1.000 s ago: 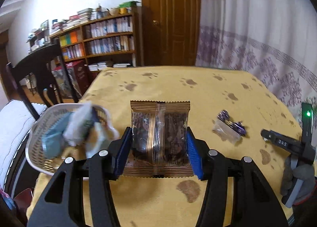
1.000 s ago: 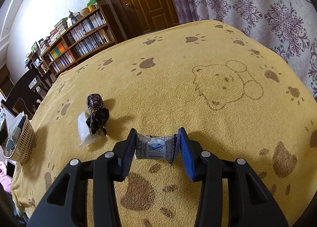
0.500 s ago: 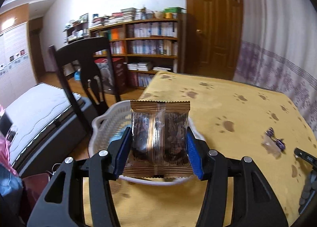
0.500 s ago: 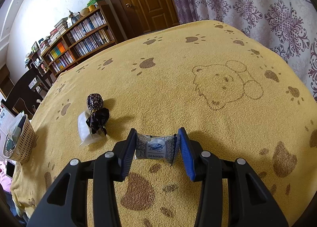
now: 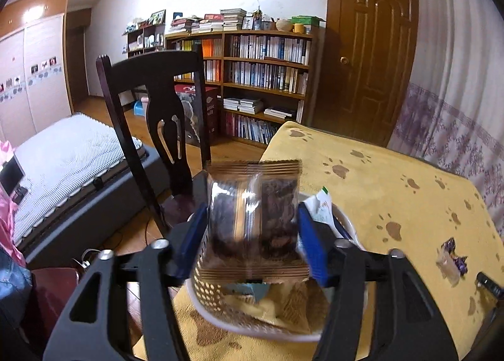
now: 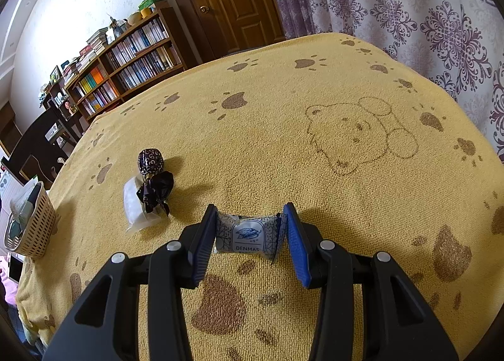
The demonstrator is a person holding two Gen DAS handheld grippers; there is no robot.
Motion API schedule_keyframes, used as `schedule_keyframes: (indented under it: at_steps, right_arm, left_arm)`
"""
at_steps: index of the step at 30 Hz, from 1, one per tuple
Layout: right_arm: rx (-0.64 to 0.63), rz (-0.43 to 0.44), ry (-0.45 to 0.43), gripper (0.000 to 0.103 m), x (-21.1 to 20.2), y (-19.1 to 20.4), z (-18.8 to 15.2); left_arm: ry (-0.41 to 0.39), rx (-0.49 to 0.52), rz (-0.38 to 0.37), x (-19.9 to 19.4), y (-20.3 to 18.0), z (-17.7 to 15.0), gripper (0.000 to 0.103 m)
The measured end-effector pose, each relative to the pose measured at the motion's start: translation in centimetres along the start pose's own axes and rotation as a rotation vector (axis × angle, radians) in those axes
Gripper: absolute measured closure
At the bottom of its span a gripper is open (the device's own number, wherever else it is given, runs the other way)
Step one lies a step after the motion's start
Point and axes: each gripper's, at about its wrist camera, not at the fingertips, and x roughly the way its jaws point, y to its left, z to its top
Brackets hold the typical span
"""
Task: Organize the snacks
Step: 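Open the left gripper to drop the brown snack bag into the basket, then carry the white candy into the basket and open the right gripper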
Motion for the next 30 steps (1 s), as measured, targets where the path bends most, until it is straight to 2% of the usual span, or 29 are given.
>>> schedule_keyframes:
  at_steps: [3, 16, 24, 30]
  right_arm:
    - [0.001, 0.000, 0.000, 0.060, 0.0, 0.0, 0.0]
    - [0.012, 0.018, -0.008, 0.060, -0.1, -0.1, 0.3]
    - [0.035, 0.091, -0.012, 0.060, -1.2, 0.0, 0.3]
    - [0.006, 0.138, -0.038, 0.060, -2.7, 1.3, 0.5]
  left_arm:
    - [0.008, -0.041, -0.033, 0.1, 0.6, -0.1, 0.017]
    - [-0.017, -0.080, -0.007, -1.3, 2.2, -1.4, 0.017]
    - [-0.073, -0.015, 0.010, -3.5, 0.9, -2.0, 0.016]
    - [-0.116, 0.081, 0.010, -5.2, -1.3, -3.0, 0.010]
